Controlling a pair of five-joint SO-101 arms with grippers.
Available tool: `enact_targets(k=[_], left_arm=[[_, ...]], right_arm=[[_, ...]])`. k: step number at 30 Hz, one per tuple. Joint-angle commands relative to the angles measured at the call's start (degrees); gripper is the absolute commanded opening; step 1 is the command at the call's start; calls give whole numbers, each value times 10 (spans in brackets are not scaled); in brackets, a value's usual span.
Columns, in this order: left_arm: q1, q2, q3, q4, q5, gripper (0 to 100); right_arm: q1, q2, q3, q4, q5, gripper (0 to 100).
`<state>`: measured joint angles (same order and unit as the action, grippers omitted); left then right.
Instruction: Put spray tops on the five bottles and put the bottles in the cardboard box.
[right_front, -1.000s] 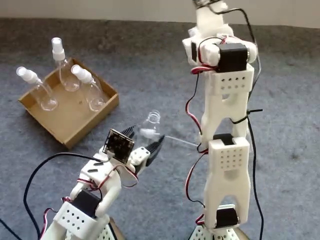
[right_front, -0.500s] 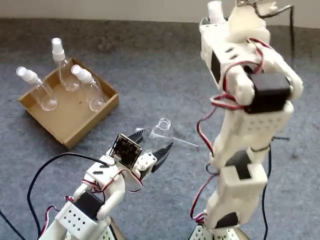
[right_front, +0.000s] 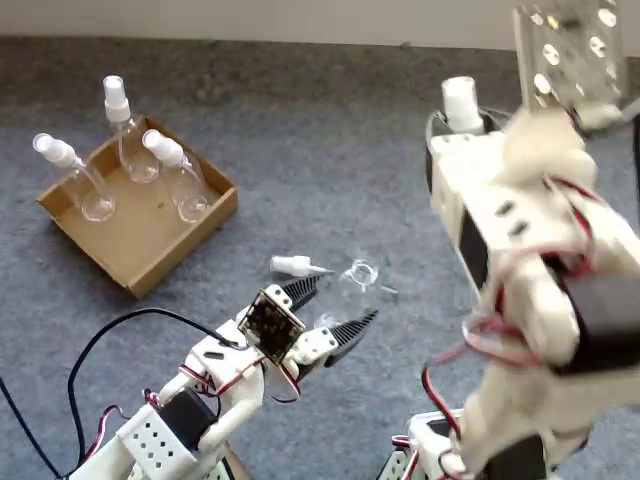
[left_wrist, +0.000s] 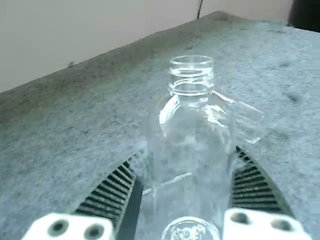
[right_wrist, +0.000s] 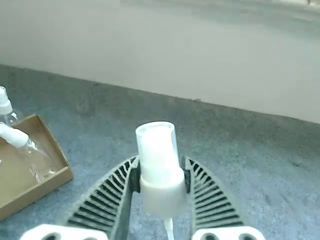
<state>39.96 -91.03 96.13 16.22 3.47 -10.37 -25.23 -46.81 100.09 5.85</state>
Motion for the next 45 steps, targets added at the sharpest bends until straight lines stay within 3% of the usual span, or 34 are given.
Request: enact_targets(k=[1,8,13,17,31,42,45], left_arm=[[57,-9,16,-47,2,133],[111,-9,16,-76,4,133],[148,-9,16,-75,4,133],[149,-9,16,-74,4,133],[148,-9,15,-74,3,133],[71,-5,15,-71,4,133],[62,-8,15,-31,4,133]], right_arm=[[5,-87,37,8,-7,70],[5,-187,155,7,-10,70],[5,-239,232,-64,-125,70],[5,-283,313,-129,-171,70],[-19,-478,655,-332,-175,70],[-32,-435,586,-370,-171,70],[-35,-417,552,-370,-171,70]])
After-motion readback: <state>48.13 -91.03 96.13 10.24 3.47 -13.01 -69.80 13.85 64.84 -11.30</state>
